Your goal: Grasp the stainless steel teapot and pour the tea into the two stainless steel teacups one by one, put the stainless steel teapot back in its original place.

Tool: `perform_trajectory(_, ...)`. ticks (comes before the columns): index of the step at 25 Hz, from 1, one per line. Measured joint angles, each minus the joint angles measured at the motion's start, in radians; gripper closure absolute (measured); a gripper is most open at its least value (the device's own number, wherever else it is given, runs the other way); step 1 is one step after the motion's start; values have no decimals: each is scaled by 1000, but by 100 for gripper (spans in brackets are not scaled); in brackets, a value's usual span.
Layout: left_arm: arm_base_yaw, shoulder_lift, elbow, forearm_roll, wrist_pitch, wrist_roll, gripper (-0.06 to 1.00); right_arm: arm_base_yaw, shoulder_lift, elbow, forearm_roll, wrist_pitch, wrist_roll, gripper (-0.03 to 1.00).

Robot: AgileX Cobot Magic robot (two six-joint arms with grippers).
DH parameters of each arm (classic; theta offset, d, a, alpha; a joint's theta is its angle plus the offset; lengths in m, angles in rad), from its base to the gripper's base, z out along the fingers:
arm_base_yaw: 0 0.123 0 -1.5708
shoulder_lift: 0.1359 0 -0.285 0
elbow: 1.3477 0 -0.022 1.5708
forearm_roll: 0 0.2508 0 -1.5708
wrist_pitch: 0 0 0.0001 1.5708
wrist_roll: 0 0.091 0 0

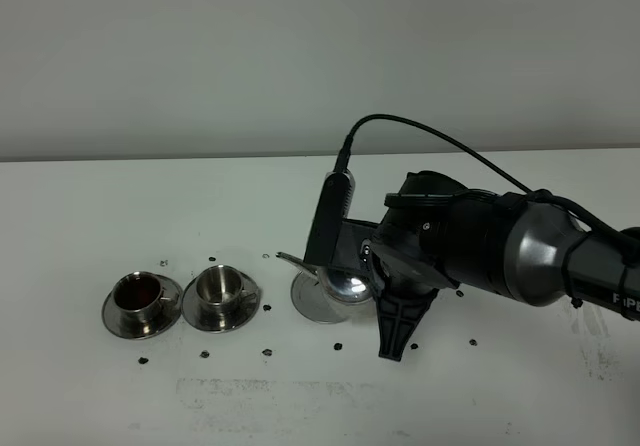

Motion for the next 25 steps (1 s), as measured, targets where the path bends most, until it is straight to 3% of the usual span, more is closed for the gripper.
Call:
perform_trajectory(5,0,0,0,0,0,0,45,0,4,0,-97,-109,-205,76)
perform_trajectory(13,0,0,0,0,0,0,45,0,18,-1,-3,-173,-613,76)
perform_trajectory(19,0,0,0,0,0,0,45,-12,51,-114,73,-137,-802,76)
perform_trajectory(25,0,0,0,0,0,0,45,-51,163,-319,121,-54,-968,76)
